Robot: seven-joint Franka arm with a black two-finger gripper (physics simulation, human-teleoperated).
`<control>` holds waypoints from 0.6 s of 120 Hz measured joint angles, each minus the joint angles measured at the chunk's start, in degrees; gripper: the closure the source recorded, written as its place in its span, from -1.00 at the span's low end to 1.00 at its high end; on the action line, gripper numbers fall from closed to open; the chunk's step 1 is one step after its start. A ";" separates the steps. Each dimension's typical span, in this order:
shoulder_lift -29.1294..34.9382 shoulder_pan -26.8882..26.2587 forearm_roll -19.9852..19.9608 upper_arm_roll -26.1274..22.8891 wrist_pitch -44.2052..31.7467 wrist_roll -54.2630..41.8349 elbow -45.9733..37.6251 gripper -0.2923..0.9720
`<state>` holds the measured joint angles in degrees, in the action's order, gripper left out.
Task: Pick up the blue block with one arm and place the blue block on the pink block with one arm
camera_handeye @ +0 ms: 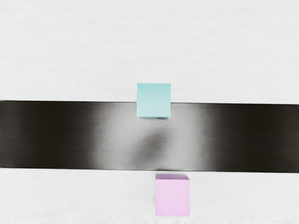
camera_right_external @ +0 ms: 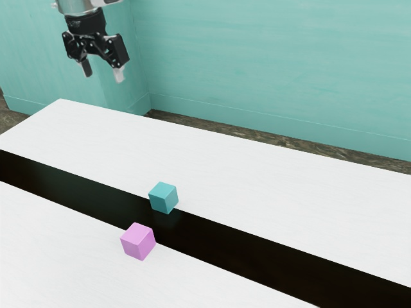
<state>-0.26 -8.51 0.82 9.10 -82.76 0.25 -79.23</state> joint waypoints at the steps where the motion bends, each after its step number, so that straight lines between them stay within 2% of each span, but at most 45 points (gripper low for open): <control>1: 0.03 0.00 0.03 0.04 0.15 0.00 0.00 -0.54; 24: 0.28 0.91 0.11 0.21 2.60 -0.27 1.89 -0.54; 35: 3.65 6.62 3.22 -6.45 4.86 -0.47 10.51 -0.54; 42: 3.94 5.24 4.80 -8.61 6.04 -0.57 11.81 -0.54; 57: -6.83 -1.44 9.85 -8.41 6.50 -0.14 12.36 -0.53; 66: -11.73 0.63 11.49 -6.63 5.60 0.22 12.22 -0.53; 72: -13.99 1.52 10.71 -5.06 4.51 0.43 12.01 -0.53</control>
<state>-14.24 -6.98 11.53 4.03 -78.25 0.69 -67.22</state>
